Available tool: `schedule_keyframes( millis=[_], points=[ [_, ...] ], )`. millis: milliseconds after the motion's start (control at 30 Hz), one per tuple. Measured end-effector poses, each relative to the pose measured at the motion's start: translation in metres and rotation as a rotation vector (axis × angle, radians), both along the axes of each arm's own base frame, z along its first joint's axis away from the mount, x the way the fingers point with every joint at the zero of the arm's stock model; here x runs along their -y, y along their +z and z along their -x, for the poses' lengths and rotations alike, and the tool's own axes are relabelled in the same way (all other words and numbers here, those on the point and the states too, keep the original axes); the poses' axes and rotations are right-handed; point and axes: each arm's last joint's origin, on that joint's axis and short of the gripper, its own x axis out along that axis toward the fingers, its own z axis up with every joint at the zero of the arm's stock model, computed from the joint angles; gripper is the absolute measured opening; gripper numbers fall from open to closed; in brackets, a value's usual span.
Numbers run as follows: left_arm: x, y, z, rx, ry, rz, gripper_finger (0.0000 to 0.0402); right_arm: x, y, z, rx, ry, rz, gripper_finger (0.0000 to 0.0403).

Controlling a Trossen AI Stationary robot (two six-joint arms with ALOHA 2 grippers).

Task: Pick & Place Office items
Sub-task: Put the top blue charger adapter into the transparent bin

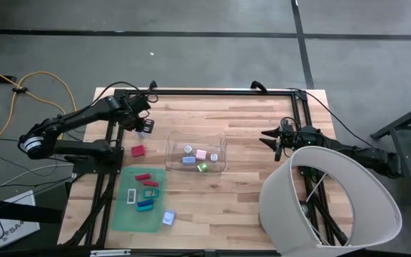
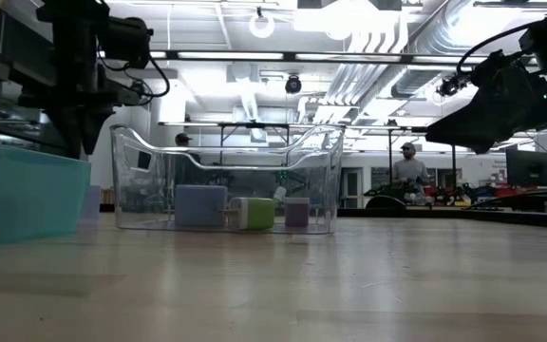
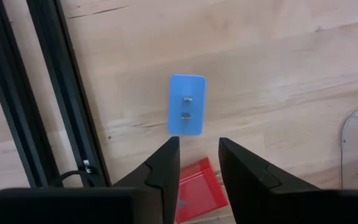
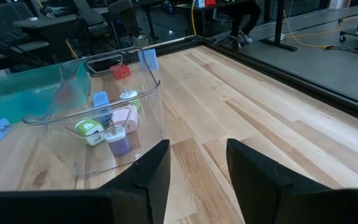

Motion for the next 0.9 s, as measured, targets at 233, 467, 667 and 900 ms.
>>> schedule_keyframes(
  millis=[233, 467, 667, 900],
  points=[
    [0.001, -0.001, 0.001, -0.012, -0.003, 0.008, 0.016, 0.0, 0.0, 0.0, 0.0, 0.0, 0.0, 0.0144],
    [0.001, -0.006, 0.003, -0.035, -0.001, 0.007, 0.0201, 0.0, 0.0, 0.0, -0.001, 0.0, 0.0, 0.0144],
    [-0.002, -0.013, -0.001, -0.05, 0.003, -0.011, 0.0205, 0.0, 0.0, 0.0, 0.0, 0.0, 0.0, 0.0144],
    [-0.01, -0.03, -0.012, -0.125, 0.002, 0.042, 0.0205, 0.0, 0.0, 0.0, 0.0, 0.0, 0.0, 0.0144]
  ],
)
